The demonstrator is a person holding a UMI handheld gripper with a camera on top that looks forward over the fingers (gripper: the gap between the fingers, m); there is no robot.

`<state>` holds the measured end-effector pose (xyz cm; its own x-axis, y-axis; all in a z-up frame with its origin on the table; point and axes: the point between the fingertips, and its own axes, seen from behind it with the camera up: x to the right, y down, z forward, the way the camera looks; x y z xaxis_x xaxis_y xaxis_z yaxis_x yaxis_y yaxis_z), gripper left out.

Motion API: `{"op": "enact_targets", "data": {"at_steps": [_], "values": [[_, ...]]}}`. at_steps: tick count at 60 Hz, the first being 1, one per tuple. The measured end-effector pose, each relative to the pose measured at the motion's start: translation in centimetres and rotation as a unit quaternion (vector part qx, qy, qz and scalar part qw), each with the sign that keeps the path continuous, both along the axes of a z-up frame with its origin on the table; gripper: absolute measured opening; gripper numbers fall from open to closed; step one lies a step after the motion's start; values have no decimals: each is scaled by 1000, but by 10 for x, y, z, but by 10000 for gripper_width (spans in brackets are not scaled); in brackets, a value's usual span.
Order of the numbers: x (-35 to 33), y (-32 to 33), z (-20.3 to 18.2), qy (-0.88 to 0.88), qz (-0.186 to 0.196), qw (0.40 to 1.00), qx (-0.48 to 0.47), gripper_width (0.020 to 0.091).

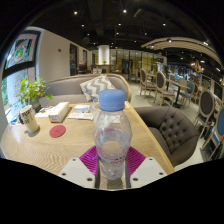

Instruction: Pour water

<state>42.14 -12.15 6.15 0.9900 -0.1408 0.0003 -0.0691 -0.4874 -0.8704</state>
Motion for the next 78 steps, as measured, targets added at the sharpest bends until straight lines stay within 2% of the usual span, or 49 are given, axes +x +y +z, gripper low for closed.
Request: {"op": "enact_targets", "data": {"at_steps": [11,21,33,43,48,58,70,78], "values": [[-13,9,22,-49,-21,999,0,341],[-32,31,81,-129,-28,991,9,341],[-96,89,163,-302,8,953,31,342],[-165,142,203,-489,63,869,28,342],[-205,164,205,-577,102,810,21,340],[-258,198,178,-704,159,692,-4,341],[-275,217,142,-788,196,582,-53,339],[-280,222,134,-800,207,559,-64,340]]}}
